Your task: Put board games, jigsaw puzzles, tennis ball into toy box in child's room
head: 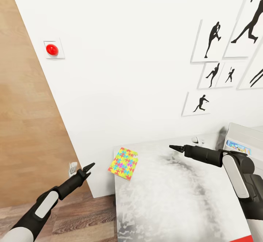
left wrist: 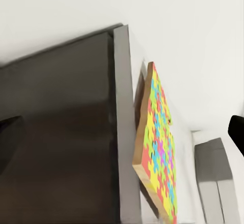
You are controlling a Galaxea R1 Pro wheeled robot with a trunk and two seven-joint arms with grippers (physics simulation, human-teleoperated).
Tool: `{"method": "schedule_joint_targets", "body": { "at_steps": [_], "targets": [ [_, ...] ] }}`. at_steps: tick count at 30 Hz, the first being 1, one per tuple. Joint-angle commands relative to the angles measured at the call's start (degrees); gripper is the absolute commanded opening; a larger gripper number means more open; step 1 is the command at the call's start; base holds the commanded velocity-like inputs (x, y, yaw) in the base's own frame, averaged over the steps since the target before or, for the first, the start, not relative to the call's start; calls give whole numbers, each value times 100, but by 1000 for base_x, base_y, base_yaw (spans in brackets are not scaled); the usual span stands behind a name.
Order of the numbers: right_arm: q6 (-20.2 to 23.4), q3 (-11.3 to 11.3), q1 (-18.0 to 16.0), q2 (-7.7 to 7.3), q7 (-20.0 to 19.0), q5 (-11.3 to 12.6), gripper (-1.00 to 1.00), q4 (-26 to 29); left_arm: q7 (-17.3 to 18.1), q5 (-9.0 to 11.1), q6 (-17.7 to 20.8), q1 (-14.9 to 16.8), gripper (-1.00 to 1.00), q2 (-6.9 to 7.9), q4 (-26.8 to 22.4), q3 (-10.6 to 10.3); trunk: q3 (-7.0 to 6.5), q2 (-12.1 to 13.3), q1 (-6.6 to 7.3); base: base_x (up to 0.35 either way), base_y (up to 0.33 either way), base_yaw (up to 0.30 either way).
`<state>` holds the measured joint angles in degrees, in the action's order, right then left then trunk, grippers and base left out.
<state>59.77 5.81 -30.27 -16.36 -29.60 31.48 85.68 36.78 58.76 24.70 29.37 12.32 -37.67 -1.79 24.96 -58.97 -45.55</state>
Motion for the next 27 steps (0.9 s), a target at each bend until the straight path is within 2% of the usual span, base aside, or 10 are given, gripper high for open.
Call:
{"method": "schedule_joint_targets", "body": {
  "at_steps": [1,12,27],
  "targets": [
    [23,9,-5,1,-55,-46,100,1,1,66,37,5,100,-32,61,-16,6,-4,0,0,0,0],
    [23,15,-6,-5,-55,-46,100,1,-27,61,35,7,100,-190,296,-1,6,-4,0,0,0,0],
    [23,16,-6,-8,-55,-46,100,1,-52,65,44,7,100,-231,363,10,6,-4,0,0,0,0]
  ]
}}
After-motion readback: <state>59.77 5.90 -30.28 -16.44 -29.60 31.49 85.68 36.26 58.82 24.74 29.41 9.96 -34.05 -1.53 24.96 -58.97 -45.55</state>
